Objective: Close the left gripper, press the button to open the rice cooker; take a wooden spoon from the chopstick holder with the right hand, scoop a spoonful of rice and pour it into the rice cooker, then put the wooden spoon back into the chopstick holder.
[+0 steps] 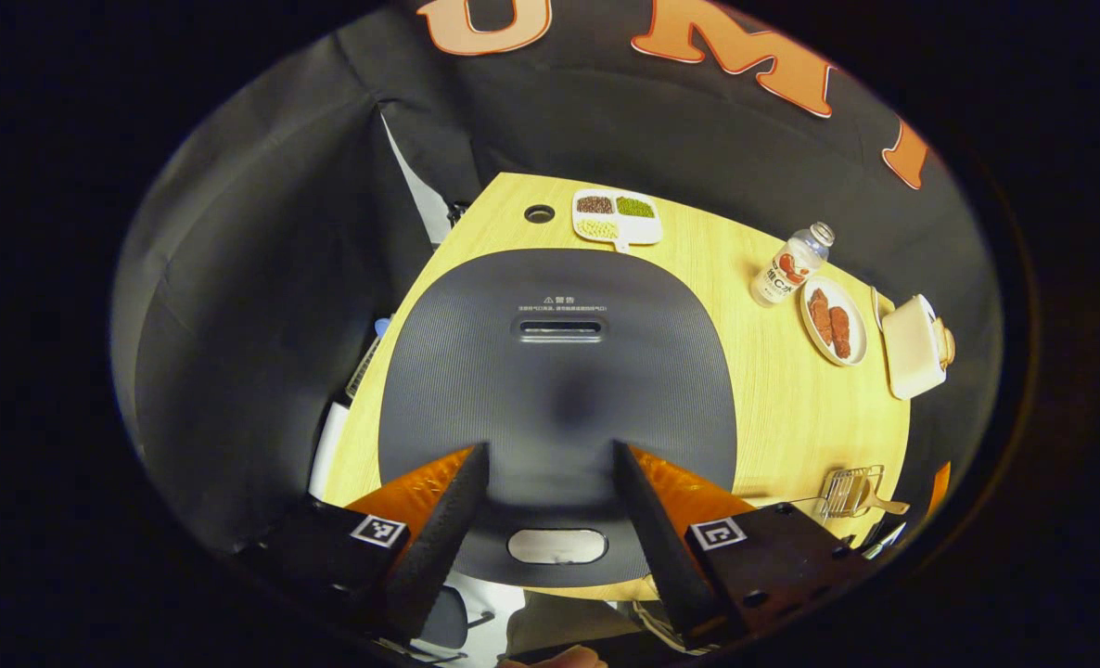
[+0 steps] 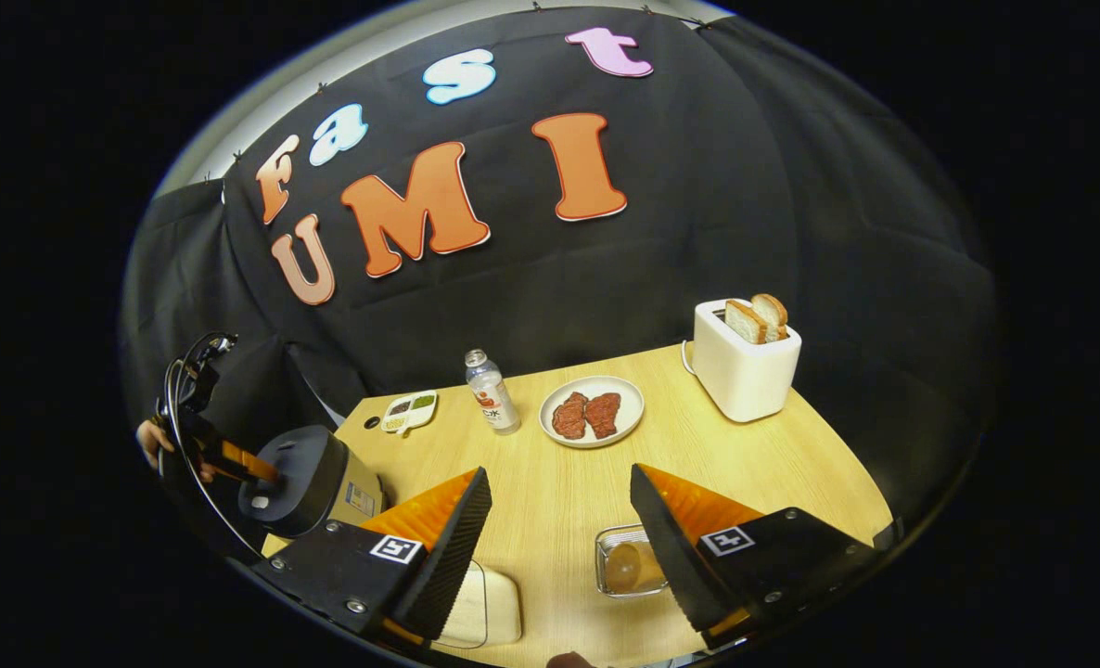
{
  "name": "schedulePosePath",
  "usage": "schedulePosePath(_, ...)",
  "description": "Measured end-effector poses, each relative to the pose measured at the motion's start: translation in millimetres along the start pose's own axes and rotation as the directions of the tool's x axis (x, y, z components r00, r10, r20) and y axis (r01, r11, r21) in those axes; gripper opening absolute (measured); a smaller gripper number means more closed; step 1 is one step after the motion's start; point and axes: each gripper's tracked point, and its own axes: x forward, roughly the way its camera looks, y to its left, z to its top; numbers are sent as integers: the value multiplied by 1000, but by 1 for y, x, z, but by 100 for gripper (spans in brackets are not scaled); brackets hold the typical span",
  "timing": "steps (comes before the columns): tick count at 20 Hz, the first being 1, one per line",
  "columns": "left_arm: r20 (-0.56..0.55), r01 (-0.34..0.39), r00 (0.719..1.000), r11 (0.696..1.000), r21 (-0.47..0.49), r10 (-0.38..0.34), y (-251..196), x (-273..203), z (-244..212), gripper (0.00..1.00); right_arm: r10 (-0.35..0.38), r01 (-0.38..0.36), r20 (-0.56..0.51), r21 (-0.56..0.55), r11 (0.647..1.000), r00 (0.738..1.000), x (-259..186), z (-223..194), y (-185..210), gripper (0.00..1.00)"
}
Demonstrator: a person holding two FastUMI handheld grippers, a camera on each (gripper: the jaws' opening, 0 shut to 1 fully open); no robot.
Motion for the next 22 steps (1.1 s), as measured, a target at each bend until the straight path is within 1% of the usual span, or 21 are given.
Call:
schedulePosePath(1,35,-2,999,1000,6,1,0,1,1,96,10,-10,10,-11,1000,1000,0,4,6,94)
schedulePosePath(2,78,-6,997,1000,3,5,1,-1,0,97,17,-17,23,-29,999,1000,0,10,12,94)
schedulePosePath(4,168,-1,986,1000,-25,6,0,-6,1,97,27,-22,61,-76,997,998,-3,26,21,94)
schedulePosePath(5,218,30,976,999,-30,-22,-5,-14,7,97,38,-29,87,-102,994,996,-5,35,29,95)
schedulePosePath(6,276,39,961,999,-21,-32,-5,-24,14,96,47,-32,113,-128,991,993,-6,45,36,94)
schedulePosePath(7,341,34,940,999,-6,-30,-4,-38,24,96,59,-38,138,-149,988,989,-7,53,43,95)
schedulePosePath(9,464,28,885,1000,13,-31,-4,-71,42,97,81,-45,192,-184,982,978,-11,74,61,94)
schedulePosePath(11,571,38,819,999,32,-49,-10,-105,60,96,114,-60,252,-213,975,961,-18,96,79,95)
schedulePosePath(12,629,32,776,998,46,-54,-13,-125,68,94,133,-70,280,-226,972,951,-21,106,89,95)
schedulePosePath(13,687,18,725,998,59,-54,-12,-145,77,96,154,-80,307,-240,967,939,-24,116,97,95)
schedulePosePath(14,733,6,678,997,76,-60,-11,-159,84,96,173,-89,330,-254,963,928,-29,123,107,94)
schedulePosePath(15,767,-3,638,996,93,-70,-14,-178,88,96,192,-98,353,-268,959,916,-31,130,116,94)
schedulePosePath(16,787,-7,610,993,116,-88,-18,-191,86,91,207,-104,372,-278,955,905,-34,137,123,95)
schedulePosePath(17,794,-4,598,991,137,-108,-25,-198,80,92,221,-112,387,-285,952,895,-37,142,131,95)
schedulePosePath(18,807,-4,578,988,153,-123,-28,-205,77,94,237,-122,399,-294,948,886,-39,146,136,100)
schedulePosePath(19,817,-7,560,986,169,-136,-31,-211,74,96,248,-128,410,-298,946,878,-41,150,141,97)
schedulePosePath(20,832,-18,538,985,173,-136,-31,-219,73,91,261,-138,419,-302,943,870,-43,152,146,94)
schedulePosePath(21,848,-32,513,985,171,-131,-29,-227,73,92,272,-147,429,-303,942,861,-47,155,151,100)
schedulePosePath(22,865,-46,487,984,169,-126,-26,-236,73,92,284,-157,433,-306,939,855,-48,158,155,94)
